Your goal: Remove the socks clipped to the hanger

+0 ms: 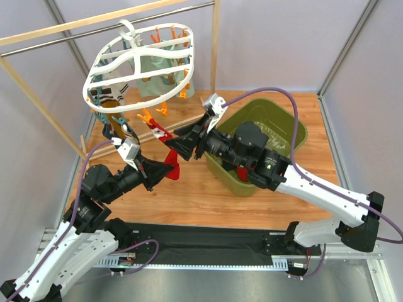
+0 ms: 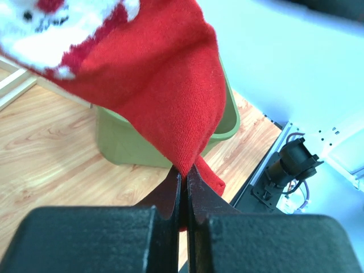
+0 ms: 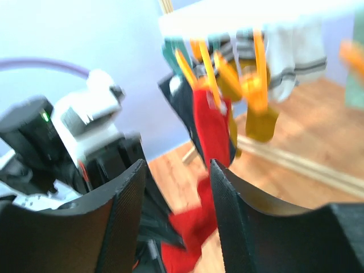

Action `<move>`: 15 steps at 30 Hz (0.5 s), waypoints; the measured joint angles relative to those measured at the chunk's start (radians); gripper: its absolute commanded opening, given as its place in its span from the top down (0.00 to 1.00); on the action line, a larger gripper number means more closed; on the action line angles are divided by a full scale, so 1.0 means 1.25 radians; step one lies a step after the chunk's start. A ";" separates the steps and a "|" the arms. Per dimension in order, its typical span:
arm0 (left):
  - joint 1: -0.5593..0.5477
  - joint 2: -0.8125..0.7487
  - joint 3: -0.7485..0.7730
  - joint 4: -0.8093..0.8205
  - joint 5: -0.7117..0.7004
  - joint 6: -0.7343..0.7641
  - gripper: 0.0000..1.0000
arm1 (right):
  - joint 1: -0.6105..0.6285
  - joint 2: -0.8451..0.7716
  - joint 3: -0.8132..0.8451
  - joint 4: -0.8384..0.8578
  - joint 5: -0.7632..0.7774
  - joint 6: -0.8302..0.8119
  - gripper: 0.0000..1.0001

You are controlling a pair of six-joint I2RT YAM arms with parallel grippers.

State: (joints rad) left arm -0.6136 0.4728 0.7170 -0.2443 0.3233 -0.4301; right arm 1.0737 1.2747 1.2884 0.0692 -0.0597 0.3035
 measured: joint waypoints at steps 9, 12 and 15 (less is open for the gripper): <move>0.000 0.001 -0.006 0.002 0.001 -0.005 1.00 | -0.001 0.149 0.282 -0.122 -0.026 -0.113 0.32; 0.000 0.001 -0.006 0.002 0.001 -0.008 1.00 | -0.001 0.197 0.334 -0.148 -0.037 -0.128 0.29; 0.000 0.001 -0.006 0.002 0.001 -0.009 1.00 | -0.001 0.236 0.365 -0.163 -0.043 -0.137 0.26</move>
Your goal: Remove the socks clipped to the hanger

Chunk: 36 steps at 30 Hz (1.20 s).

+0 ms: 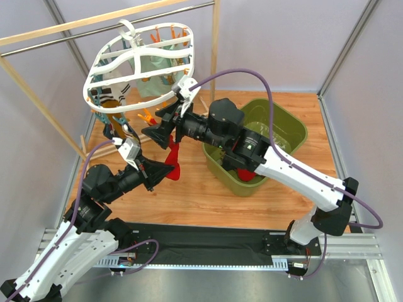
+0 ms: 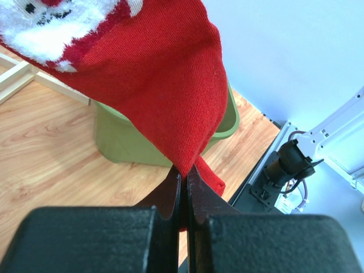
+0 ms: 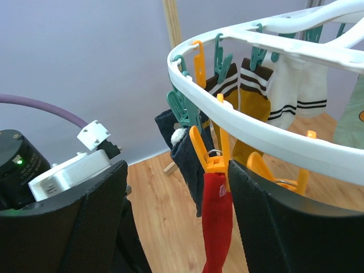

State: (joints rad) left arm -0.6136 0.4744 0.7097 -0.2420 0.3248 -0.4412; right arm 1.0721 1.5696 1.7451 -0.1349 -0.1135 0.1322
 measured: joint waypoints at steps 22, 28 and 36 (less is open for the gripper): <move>0.000 0.000 0.000 0.000 0.006 -0.001 1.00 | 0.000 0.037 0.029 -0.026 0.081 -0.051 0.14; 0.000 0.000 0.000 0.000 0.009 -0.001 1.00 | 0.000 0.039 0.038 -0.031 0.099 -0.074 0.14; 0.000 0.000 0.000 0.001 0.014 -0.001 1.00 | 0.000 0.067 0.076 -0.019 0.105 -0.098 0.18</move>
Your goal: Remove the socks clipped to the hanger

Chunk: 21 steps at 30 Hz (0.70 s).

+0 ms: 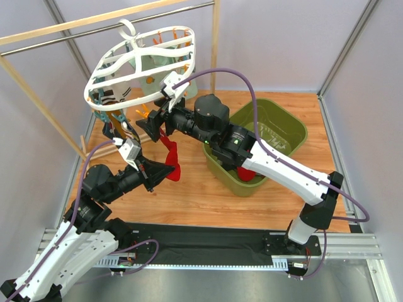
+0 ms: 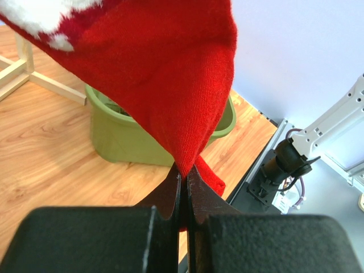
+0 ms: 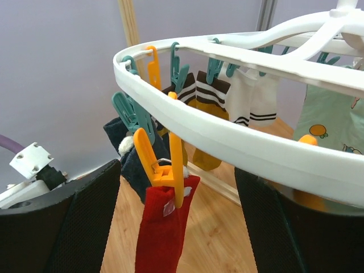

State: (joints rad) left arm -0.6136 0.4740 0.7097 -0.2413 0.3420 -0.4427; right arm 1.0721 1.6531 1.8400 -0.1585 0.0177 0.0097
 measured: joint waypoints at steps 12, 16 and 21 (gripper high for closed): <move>0.000 0.013 0.000 0.000 0.010 0.001 1.00 | 0.000 0.027 0.003 0.050 0.009 0.038 0.34; 0.000 0.020 0.000 0.000 0.013 0.002 1.00 | 0.000 0.027 -0.017 0.103 0.010 0.067 0.37; 0.000 0.020 0.000 0.001 0.013 0.002 1.00 | 0.000 0.027 -0.033 0.126 0.028 0.097 0.41</move>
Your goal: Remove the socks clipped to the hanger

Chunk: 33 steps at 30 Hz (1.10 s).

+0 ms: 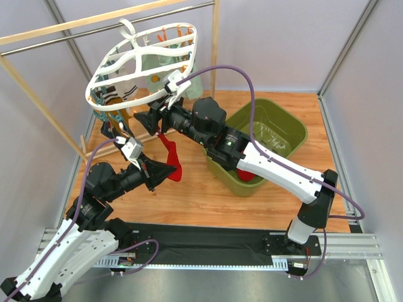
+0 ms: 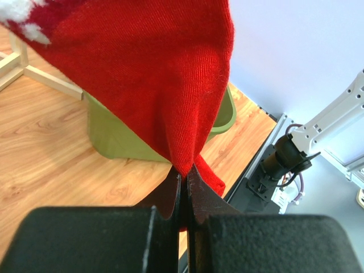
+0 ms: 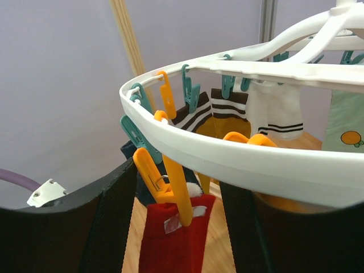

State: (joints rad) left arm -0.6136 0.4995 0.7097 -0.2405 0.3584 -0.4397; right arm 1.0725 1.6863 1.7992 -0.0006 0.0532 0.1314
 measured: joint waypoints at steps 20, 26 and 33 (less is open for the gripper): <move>0.000 -0.001 0.000 0.017 0.021 0.000 1.00 | 0.078 0.001 0.004 -0.057 0.185 -0.007 0.36; 0.000 -0.007 0.000 0.018 0.023 0.000 1.00 | 0.099 0.023 0.068 -0.070 0.227 -0.039 0.36; 0.000 -0.016 0.000 0.018 0.024 0.000 1.00 | 0.099 0.060 0.107 -0.102 0.251 -0.065 0.34</move>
State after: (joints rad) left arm -0.6132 0.4793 0.7097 -0.2184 0.3889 -0.4393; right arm 1.1969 1.7611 1.9331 -0.1276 0.3668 0.0505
